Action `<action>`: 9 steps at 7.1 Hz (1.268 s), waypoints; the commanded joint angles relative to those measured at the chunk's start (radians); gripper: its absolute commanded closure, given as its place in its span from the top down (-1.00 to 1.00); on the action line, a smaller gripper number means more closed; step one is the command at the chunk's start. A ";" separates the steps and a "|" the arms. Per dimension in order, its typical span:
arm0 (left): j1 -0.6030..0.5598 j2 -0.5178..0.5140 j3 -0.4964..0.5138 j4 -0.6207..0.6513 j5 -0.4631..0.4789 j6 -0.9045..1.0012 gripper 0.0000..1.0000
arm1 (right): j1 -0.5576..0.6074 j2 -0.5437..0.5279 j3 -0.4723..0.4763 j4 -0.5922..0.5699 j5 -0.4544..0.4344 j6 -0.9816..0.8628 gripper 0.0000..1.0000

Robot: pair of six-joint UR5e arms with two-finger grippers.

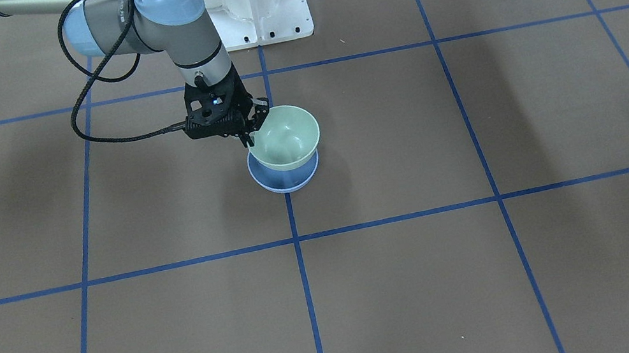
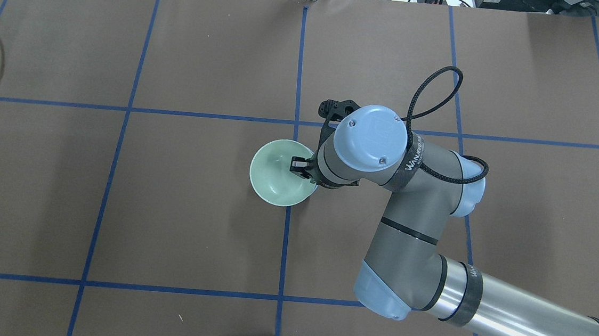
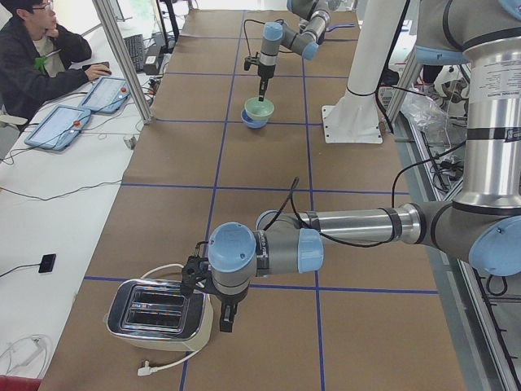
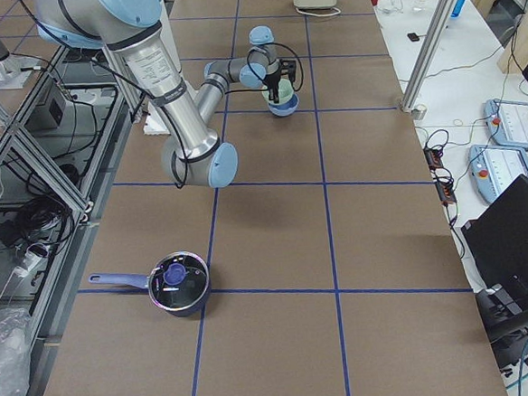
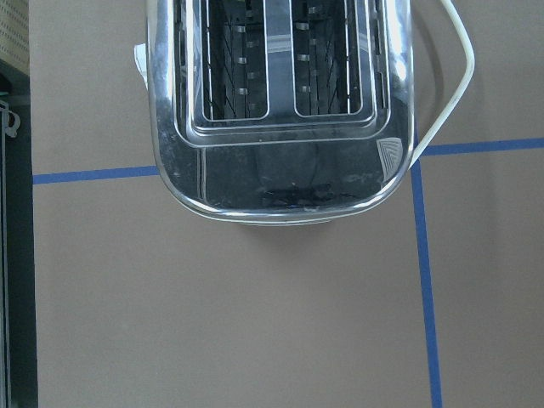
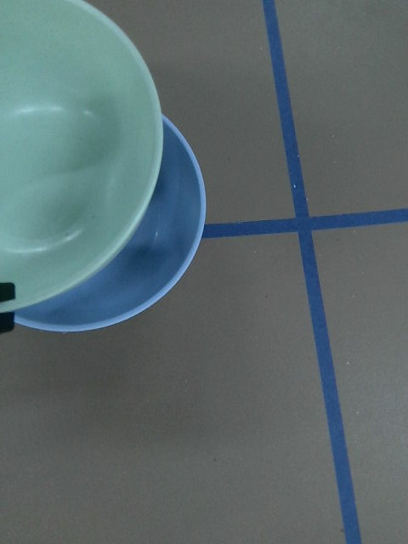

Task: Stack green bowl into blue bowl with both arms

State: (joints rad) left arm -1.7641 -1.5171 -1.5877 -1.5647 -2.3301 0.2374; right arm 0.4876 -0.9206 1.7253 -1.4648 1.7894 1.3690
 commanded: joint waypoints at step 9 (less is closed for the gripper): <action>0.000 0.000 0.008 -0.002 0.000 0.002 0.96 | 0.014 0.023 -0.079 0.001 0.004 -0.013 -1.00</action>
State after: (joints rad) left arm -1.7641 -1.5171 -1.5803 -1.5662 -2.3303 0.2392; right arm 0.5016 -0.9016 1.6510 -1.4640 1.7931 1.3563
